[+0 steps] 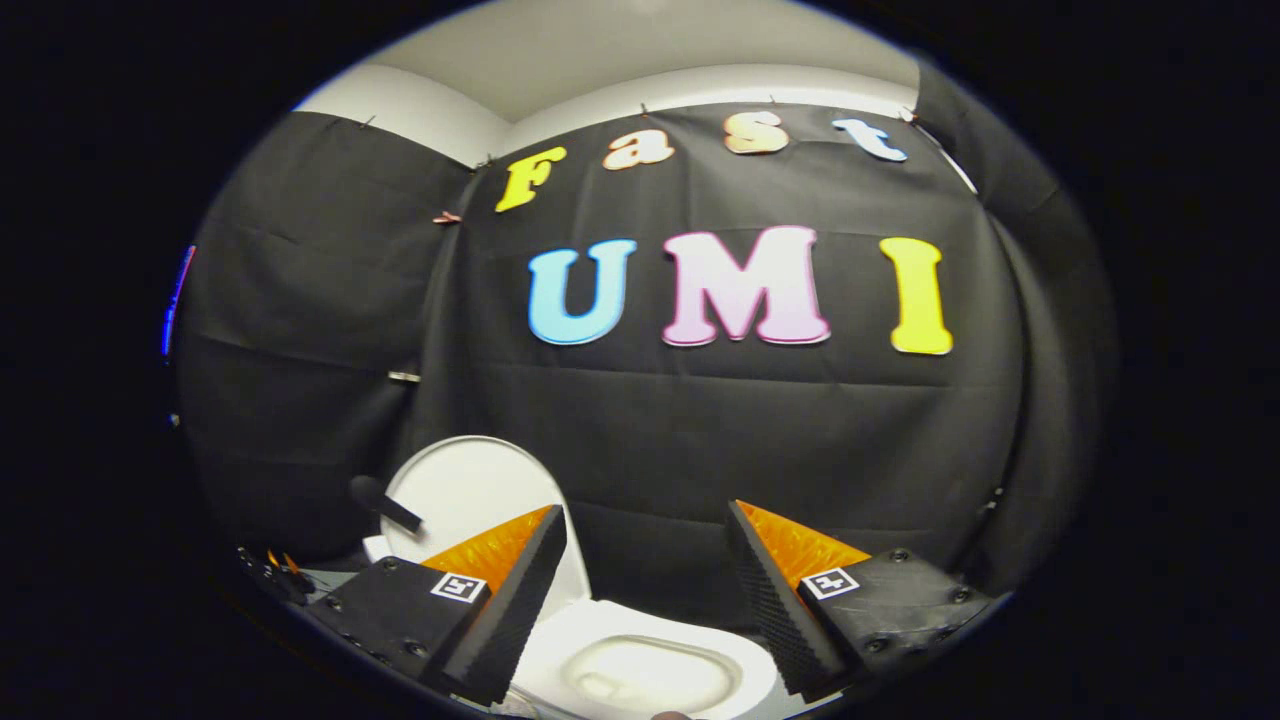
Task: Open the toilet lid.
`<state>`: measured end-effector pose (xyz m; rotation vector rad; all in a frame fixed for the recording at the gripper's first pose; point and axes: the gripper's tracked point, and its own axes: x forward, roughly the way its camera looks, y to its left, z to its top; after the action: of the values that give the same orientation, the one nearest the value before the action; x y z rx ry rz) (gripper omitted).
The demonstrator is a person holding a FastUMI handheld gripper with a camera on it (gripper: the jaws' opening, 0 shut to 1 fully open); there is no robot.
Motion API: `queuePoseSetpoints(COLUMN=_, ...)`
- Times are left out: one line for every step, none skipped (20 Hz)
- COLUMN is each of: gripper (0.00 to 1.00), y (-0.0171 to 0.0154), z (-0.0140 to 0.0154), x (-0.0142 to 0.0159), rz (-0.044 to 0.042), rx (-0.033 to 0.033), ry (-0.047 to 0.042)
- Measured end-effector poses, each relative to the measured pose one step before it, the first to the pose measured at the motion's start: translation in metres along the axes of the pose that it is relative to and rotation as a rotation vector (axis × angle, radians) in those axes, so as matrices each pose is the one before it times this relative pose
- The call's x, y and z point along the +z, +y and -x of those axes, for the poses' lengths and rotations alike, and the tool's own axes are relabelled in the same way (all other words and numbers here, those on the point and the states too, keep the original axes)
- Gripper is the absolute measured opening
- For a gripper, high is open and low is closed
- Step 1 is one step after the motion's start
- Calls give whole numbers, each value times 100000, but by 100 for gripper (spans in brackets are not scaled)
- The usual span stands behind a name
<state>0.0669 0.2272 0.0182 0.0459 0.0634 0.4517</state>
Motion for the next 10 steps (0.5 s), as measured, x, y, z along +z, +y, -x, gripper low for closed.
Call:
queuePoseSetpoints(gripper=98, y=-2010, z=663, x=-642, rz=244, rx=-4530, ry=199)
queuePoseSetpoints(gripper=98, y=-1650, z=736, x=-799, rz=-672, rx=-3513, ry=713)
queuePoseSetpoints(gripper=99, y=-1243, z=435, x=-822, rz=-1101, rx=-2573, ry=1165)
queuePoseSetpoints(gripper=99, y=-1155, z=580, x=-881, rz=-1225, rx=-2296, ry=1351)
queuePoseSetpoints(gripper=99, y=-1157, z=569, x=-615, rz=-1080, rx=-2156, ry=689)
queuePoseSetpoints(gripper=99, y=-892, z=556, x=-581, rz=-1029, rx=-1558, ry=0)
queuePoseSetpoints(gripper=99, y=-933, z=617, x=-569, rz=-298, rx=-1498, ry=-675)
queuePoseSetpoints(gripper=99, y=-1026, z=593, x=-590, rz=663, rx=-2536, ry=-1282)
queuePoseSetpoints(gripper=99, y=-1230, z=616, x=-589, rz=981, rx=-2908, ry=-1844)
queuePoseSetpoints(gripper=99, y=-1013, z=438, x=-744, rz=1086, rx=-2713, ry=-1141)
